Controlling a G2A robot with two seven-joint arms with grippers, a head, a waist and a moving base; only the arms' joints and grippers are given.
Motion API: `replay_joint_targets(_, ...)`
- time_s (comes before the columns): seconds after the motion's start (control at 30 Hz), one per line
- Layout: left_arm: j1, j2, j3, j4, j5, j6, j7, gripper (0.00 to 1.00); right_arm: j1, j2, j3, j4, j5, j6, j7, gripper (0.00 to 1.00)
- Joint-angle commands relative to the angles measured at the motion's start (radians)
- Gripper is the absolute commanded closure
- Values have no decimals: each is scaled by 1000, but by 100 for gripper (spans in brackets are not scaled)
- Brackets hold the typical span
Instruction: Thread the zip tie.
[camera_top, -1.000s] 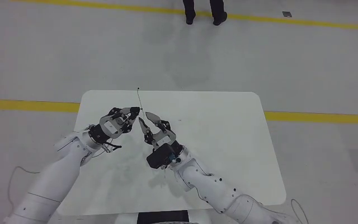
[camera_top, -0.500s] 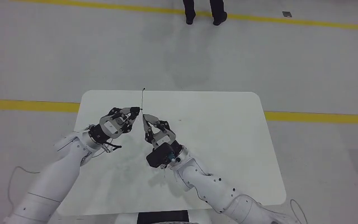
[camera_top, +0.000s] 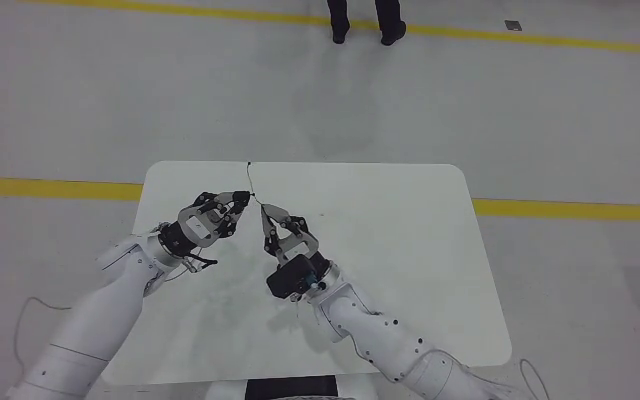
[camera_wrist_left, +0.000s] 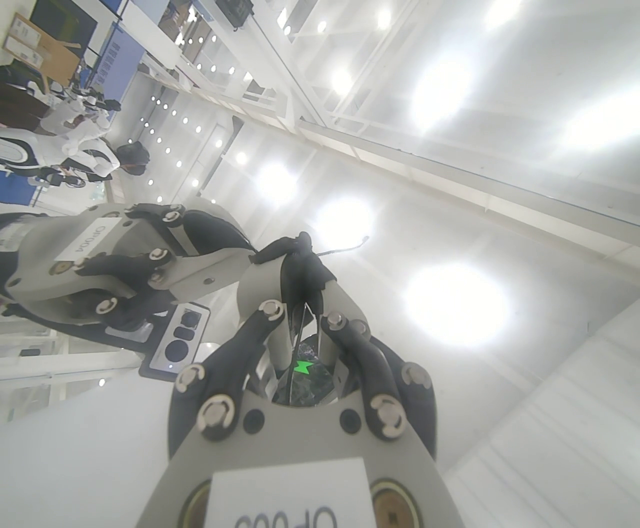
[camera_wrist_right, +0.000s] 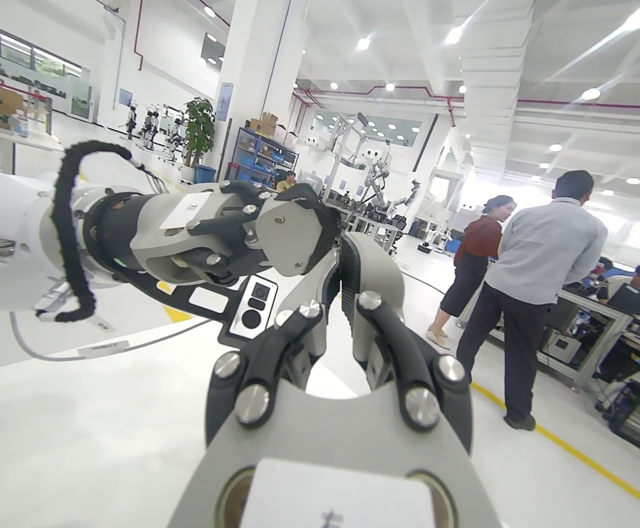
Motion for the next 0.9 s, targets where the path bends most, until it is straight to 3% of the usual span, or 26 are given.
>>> replay_joint_targets(0.0,0,0,0,0,0,0,0,100,-6,3,6,-2,0,0,-1,100)
replay_joint_targets(0.87,0,0,0,0,0,0,0,100,-65,25,60,-38,0,0,-3,100)
